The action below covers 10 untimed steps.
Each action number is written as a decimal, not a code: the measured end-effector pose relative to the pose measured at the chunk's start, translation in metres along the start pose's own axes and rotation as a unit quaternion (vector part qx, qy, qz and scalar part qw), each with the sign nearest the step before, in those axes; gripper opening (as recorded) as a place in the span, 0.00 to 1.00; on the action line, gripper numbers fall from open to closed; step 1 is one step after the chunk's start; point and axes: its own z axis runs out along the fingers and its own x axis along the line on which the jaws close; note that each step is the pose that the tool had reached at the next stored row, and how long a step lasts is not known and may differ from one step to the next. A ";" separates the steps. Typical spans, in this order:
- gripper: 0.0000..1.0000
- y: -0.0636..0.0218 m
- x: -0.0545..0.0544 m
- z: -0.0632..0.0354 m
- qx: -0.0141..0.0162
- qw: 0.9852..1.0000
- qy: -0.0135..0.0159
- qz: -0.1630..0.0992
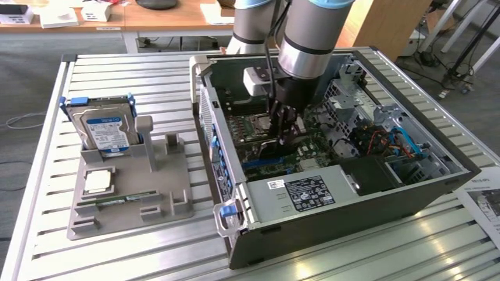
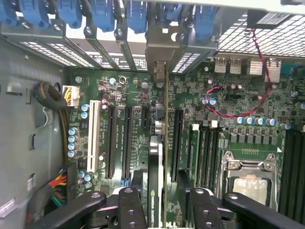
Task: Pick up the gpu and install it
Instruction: 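Insert the gpu into the slot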
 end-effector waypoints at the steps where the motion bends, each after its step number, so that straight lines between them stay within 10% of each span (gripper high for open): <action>1: 0.42 0.0001 0.000 0.0017 -0.001 1.000 0.000 0.000; 10: 0.42 0.0001 0.000 0.0139 -0.006 1.000 0.000 0.000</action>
